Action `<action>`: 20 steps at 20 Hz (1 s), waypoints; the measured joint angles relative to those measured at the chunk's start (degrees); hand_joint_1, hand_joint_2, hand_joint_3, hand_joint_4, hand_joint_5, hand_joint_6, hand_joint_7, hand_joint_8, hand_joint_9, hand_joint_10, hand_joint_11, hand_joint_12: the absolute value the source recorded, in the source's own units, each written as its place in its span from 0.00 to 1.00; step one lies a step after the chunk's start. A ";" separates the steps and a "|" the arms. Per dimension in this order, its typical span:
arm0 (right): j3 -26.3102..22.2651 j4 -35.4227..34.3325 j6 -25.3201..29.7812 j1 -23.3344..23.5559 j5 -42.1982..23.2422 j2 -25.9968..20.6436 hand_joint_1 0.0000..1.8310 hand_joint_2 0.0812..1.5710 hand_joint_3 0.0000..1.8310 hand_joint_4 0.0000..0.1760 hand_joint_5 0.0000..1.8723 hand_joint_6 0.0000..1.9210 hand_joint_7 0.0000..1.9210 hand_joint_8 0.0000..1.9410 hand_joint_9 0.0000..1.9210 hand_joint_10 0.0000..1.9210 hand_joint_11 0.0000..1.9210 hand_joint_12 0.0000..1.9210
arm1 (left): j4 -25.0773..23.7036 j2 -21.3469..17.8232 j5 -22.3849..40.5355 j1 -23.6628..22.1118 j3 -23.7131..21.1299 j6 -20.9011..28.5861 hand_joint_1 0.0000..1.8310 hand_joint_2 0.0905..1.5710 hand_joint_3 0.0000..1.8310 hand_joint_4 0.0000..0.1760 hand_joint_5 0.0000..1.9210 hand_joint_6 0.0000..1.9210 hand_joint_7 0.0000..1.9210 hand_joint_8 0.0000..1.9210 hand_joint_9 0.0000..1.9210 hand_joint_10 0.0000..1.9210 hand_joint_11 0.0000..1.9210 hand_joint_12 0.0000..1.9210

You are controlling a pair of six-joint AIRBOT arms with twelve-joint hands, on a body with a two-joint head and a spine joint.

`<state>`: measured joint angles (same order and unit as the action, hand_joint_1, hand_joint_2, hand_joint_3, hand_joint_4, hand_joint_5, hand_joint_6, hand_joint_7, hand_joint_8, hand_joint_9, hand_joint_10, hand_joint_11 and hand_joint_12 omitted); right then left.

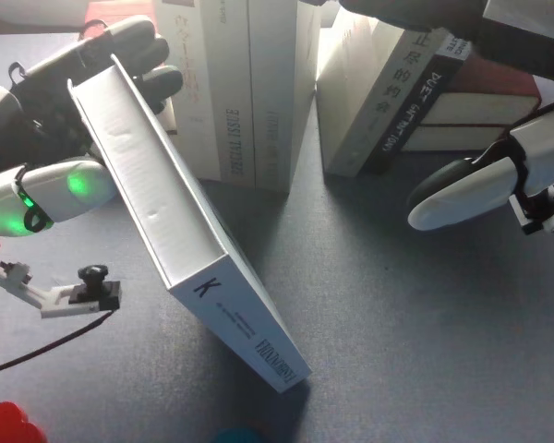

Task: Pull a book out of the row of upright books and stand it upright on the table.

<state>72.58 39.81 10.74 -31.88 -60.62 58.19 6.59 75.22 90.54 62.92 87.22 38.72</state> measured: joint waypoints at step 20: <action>-1.77 -3.85 -3.04 -1.88 -0.94 -2.12 0.38 0.52 0.00 0.66 0.00 0.00 0.00 0.00 0.00 0.00 0.00 0.00 | -1.27 4.20 -2.16 -2.03 4.11 0.02 0.55 0.49 0.00 0.00 0.25 0.00 0.28 0.00 0.29 0.00 0.04 0.64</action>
<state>70.81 35.97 7.70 -33.76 -61.56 56.07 5.32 79.42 88.38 60.88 91.33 38.74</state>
